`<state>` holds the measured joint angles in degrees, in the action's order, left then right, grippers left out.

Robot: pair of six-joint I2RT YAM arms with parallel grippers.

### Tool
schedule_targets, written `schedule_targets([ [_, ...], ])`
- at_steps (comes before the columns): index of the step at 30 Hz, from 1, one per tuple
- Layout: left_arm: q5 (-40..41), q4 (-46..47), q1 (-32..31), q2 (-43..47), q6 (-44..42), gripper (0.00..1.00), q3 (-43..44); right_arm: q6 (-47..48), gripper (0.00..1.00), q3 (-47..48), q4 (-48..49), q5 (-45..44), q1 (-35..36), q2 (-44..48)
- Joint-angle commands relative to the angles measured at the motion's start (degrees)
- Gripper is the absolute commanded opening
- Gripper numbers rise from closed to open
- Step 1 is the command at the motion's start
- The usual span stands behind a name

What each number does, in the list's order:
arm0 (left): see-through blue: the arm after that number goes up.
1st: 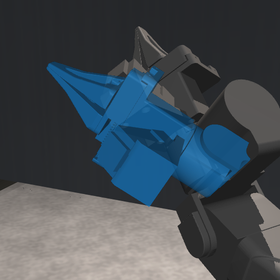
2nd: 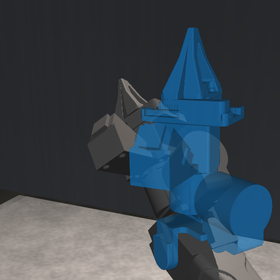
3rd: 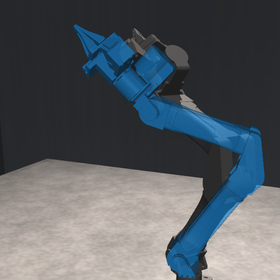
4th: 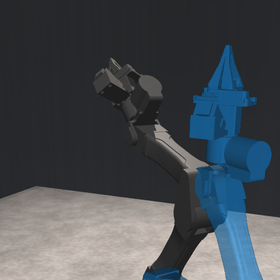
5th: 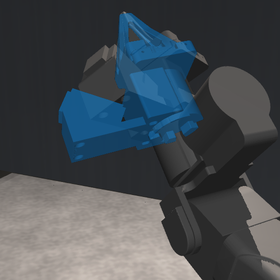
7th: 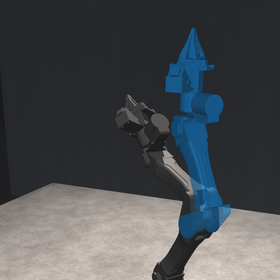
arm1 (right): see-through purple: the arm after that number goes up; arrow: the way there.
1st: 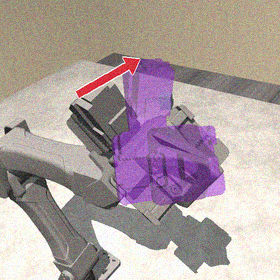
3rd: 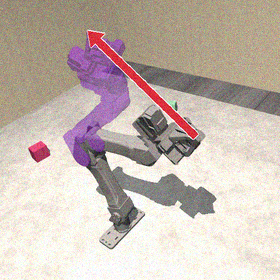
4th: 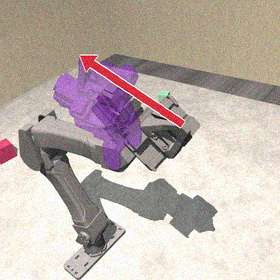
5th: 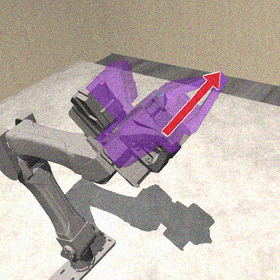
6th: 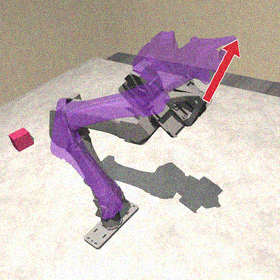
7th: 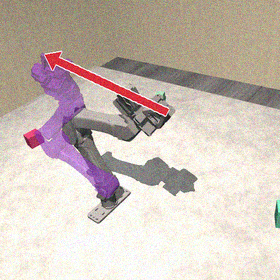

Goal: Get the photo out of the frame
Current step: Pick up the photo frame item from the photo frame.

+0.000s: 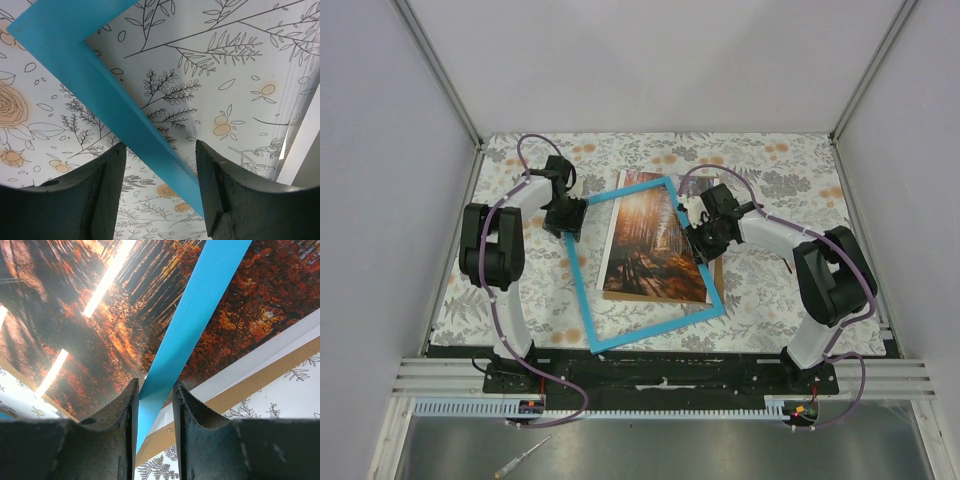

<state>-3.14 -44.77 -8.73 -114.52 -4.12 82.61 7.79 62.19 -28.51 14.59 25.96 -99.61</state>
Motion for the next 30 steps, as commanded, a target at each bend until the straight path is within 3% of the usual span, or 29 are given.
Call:
schedule_targets([
  [1,-0.8,0.7,0.4,-1.1,1.0,0.62,1.2,2.1,0.3,2.8,-1.0,0.4,1.5,-1.1],
  [6,-1.5,0.4,0.6,-0.4,1.0,0.52,1.7,1.7,0.15,2.9,-1.7,0.6,2.3,-1.2],
  [11,-2.2,0.0,0.6,1.1,0.8,0.43,2.6,1.2,0.07,3.5,-2.9,1.0,2.8,-0.6],
  [15,-3.6,-0.8,0.9,1.8,0.5,0.42,4.1,1.1,0.01,4.0,-3.7,1.8,3.0,0.7],
  [30,-5.0,-5.1,1.7,2.2,-0.3,0.41,12.3,1.8,0.0,11.8,-9.4,6.6,5.5,0.5],
])
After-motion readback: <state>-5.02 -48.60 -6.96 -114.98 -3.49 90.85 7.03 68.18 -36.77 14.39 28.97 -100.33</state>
